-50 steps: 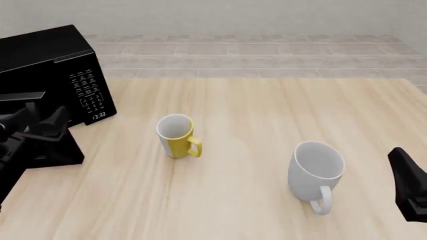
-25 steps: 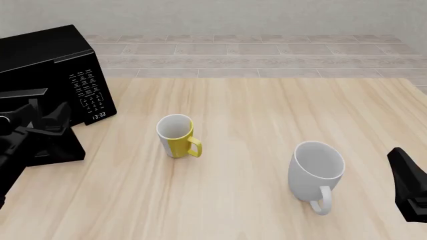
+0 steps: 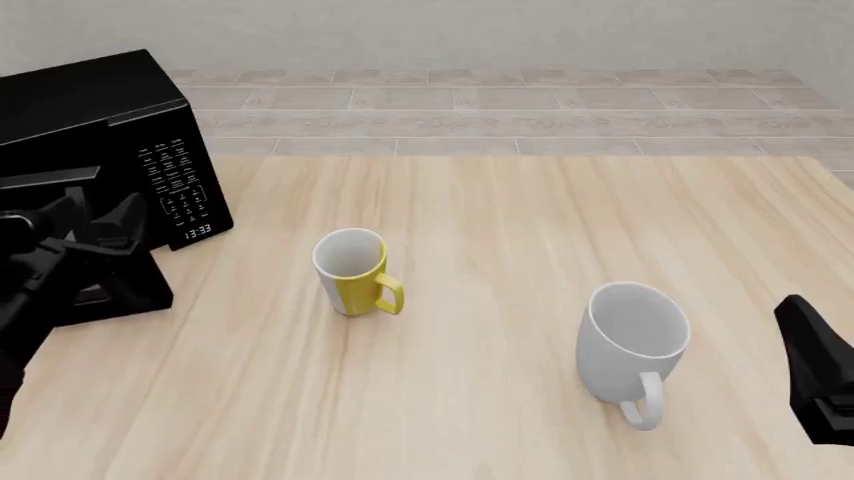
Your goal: Close the microwave.
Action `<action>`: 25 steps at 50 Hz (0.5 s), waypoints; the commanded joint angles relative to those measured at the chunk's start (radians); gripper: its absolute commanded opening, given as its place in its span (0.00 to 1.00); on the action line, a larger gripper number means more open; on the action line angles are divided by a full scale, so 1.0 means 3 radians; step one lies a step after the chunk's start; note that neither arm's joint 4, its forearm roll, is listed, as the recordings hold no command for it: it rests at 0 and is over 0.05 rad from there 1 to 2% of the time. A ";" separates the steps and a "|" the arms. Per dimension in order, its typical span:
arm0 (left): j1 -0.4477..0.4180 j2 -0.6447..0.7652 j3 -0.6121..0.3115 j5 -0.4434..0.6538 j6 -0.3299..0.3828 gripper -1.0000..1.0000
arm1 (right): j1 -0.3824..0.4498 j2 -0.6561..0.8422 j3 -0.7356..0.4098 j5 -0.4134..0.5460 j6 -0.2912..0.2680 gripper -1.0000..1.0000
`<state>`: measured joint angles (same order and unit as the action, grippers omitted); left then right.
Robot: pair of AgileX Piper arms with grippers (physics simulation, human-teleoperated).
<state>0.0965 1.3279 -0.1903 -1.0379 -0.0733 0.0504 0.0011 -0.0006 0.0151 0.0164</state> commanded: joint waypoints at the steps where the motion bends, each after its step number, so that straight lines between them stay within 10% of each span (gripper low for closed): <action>1: 0.0158 0.0298 0.0009 0.0295 0.0063 1.00 | 0.0012 0.0000 0.0000 0.0003 -0.0002 1.00; 25: 0.0186 0.0395 -0.0075 0.0299 0.0128 1.00 | 0.0006 0.0000 0.0000 -0.0003 0.0016 1.00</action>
<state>0.1018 1.3525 -0.2199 -1.0253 -0.0599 0.0525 0.0010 -0.0006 0.0155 0.0198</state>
